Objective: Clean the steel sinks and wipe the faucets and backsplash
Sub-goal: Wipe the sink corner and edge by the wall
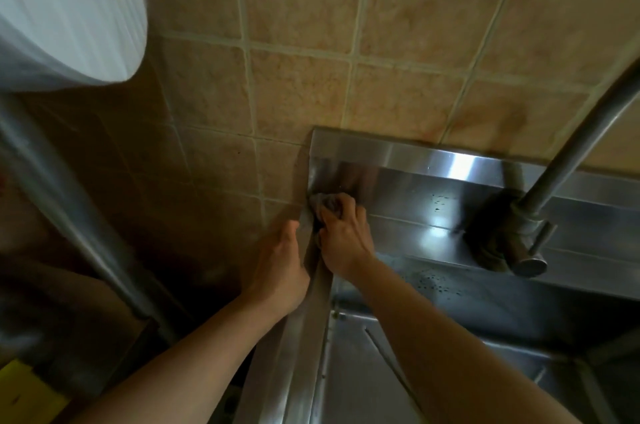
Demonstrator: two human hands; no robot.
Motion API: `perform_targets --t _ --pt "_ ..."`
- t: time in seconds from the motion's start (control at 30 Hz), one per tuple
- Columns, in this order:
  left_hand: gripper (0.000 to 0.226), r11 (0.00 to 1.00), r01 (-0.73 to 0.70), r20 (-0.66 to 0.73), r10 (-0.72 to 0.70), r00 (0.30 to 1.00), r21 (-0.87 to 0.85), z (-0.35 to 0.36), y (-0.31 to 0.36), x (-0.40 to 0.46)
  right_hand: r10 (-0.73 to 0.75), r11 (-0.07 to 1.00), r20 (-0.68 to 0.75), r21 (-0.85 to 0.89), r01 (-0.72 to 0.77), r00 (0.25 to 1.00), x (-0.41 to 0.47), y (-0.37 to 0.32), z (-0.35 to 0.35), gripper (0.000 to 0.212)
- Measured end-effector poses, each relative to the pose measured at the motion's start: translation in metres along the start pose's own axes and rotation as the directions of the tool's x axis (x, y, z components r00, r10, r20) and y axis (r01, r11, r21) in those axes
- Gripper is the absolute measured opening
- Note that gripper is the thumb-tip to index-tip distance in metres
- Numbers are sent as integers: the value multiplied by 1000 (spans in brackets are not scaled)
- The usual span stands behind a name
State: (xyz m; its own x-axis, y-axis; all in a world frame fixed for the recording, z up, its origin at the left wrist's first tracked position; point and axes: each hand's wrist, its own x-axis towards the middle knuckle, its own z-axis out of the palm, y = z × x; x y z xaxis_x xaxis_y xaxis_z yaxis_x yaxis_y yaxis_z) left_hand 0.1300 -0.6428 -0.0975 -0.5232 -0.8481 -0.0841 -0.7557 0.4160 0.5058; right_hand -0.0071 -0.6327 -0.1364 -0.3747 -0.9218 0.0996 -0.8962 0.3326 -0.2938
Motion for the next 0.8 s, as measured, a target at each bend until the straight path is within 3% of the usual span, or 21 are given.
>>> perform_targets --t 0.1,0.2,0.33,0.43,0.5,0.57,0.63,0.7,0.8 --pt "64 998 -43 5 42 999 41 5 8 8 -40 992 16 -122 42 999 6 10 -4 48" --pt "61 992 -102 15 102 995 74 11 16 13 -58 981 -56 -189 46 997 -9 43 -12 43" --pt "59 964 -149 13 149 989 219 13 16 16 97 958 -147 -253 -132 984 -39 96 -24 41" --pt "62 952 -165 4 170 985 257 14 14 16 335 907 -266 -168 -386 904 -60 126 -30 38" --pt "63 948 -175 6 180 984 267 15 13 17 438 875 -286 -83 -477 852 -63 134 -32 33" --pt "64 947 -174 -5 182 983 269 14 12 17 479 877 -340 151 -456 809 -62 132 -34 33" --pt "63 940 -181 -19 195 981 289 13 14 18 447 884 -501 375 -280 741 -60 120 -42 39" --pt "63 934 -190 -22 206 978 302 13 15 19 397 905 -651 394 -159 647 -54 111 -56 48" --pt "64 922 -216 -9 231 973 321 13 14 22 408 913 -663 279 -298 627 -27 117 -74 72"
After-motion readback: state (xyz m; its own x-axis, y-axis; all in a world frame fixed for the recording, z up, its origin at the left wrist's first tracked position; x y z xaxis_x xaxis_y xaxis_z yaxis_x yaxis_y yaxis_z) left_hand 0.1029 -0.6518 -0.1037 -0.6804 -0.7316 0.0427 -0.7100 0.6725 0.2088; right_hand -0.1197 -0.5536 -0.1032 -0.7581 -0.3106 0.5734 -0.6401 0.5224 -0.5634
